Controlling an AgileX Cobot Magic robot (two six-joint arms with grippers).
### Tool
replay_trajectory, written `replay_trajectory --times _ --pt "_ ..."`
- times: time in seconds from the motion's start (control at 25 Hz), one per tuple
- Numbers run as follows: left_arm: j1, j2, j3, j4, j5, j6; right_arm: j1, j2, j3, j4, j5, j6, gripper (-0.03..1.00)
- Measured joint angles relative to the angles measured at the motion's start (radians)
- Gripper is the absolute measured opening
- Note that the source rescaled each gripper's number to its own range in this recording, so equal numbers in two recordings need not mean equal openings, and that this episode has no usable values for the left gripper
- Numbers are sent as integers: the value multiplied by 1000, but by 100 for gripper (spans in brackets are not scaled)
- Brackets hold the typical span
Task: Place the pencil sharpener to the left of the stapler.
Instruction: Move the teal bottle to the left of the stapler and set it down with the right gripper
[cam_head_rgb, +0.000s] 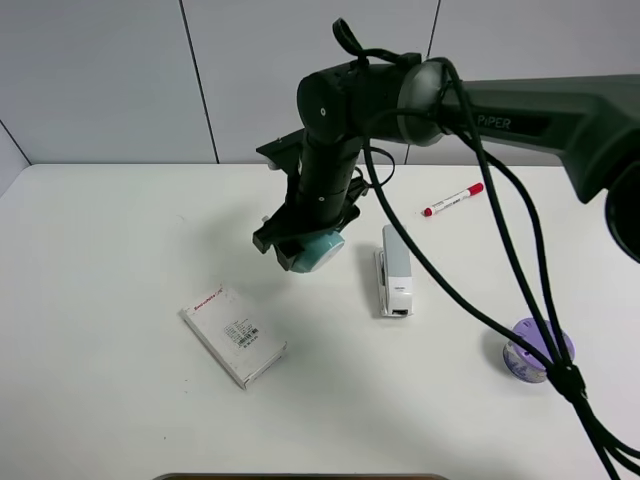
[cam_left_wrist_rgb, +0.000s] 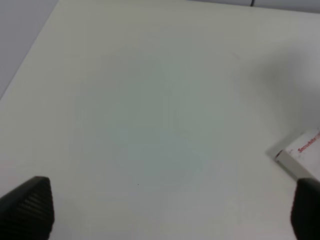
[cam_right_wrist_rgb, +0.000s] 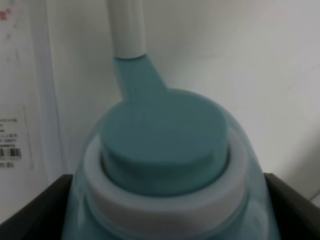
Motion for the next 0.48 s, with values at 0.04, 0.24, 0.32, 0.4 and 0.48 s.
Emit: replay_trajectory --times 0.04,0.24,0.32,0.4,0.48 --pt "0 0 0 0 0 0 0 10 0 0 -1 0 0" --pt "0 0 0 0 0 0 0 50 0 3 -11 0 0" --pt "0 0 0 0 0 0 0 66 0 3 -14 0 0" --pt "0 0 0 0 0 0 0 77 0 3 -16 0 0" --pt "0 0 0 0 0 0 0 86 0 3 -16 0 0"
